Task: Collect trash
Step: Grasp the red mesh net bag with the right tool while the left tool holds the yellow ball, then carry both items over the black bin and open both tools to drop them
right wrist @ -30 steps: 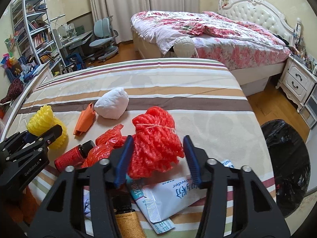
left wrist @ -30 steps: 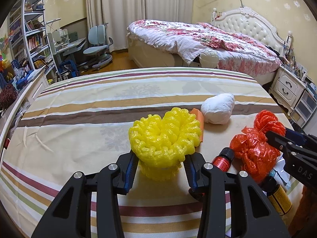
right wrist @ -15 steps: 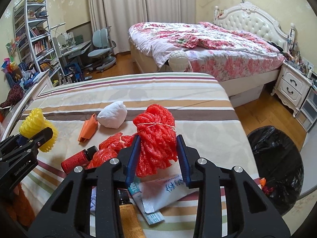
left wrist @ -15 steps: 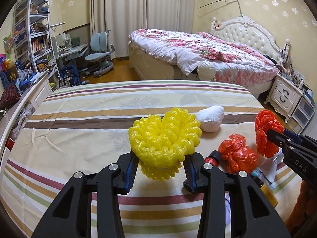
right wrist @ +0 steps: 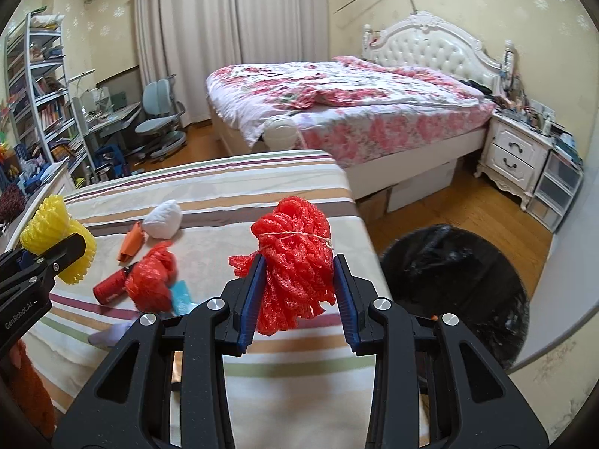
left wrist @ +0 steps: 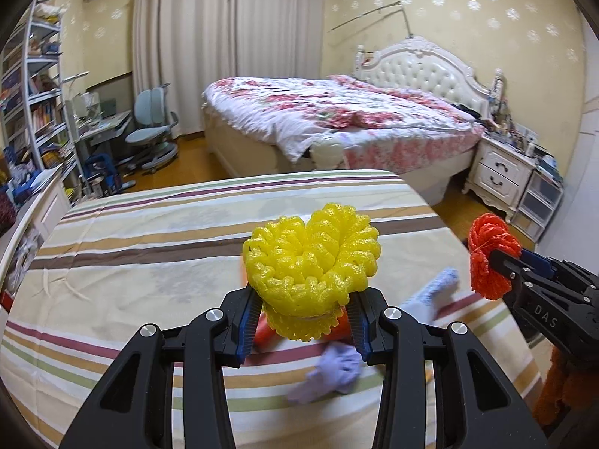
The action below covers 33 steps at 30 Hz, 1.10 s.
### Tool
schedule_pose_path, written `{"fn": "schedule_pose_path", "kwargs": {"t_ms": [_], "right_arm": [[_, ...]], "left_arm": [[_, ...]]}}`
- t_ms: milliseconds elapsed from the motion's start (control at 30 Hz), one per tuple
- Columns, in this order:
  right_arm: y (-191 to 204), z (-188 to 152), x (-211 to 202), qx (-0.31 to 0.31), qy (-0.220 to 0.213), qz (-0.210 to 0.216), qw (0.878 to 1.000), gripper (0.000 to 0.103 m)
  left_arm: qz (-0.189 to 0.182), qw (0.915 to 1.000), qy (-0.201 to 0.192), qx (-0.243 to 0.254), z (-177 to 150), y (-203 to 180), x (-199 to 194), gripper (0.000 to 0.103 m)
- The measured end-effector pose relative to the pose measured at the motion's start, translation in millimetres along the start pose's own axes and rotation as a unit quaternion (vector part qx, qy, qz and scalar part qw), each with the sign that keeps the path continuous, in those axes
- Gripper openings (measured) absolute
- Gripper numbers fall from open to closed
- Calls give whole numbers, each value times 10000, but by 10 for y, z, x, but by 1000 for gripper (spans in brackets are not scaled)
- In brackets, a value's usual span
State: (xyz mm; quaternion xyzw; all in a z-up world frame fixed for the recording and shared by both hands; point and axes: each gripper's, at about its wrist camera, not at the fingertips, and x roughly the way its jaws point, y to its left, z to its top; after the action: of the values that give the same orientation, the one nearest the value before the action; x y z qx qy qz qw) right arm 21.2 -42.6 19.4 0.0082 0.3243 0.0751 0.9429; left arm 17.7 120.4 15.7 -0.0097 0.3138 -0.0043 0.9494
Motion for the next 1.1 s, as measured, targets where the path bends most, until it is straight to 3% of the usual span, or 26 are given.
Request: {"fn": "schedule_pose_path", "kwargs": {"t_ms": [533,1100], "right_arm": [[-1063,-181,-134,556,-72,-895,9944,36],[-1691,-239,189,897,74,-1165,9891,36]], "left_arm": [[-976,9919,15,816,13,-1307,320,42],[-1142,9853,329,1224,63,-2046,891,42]]}}
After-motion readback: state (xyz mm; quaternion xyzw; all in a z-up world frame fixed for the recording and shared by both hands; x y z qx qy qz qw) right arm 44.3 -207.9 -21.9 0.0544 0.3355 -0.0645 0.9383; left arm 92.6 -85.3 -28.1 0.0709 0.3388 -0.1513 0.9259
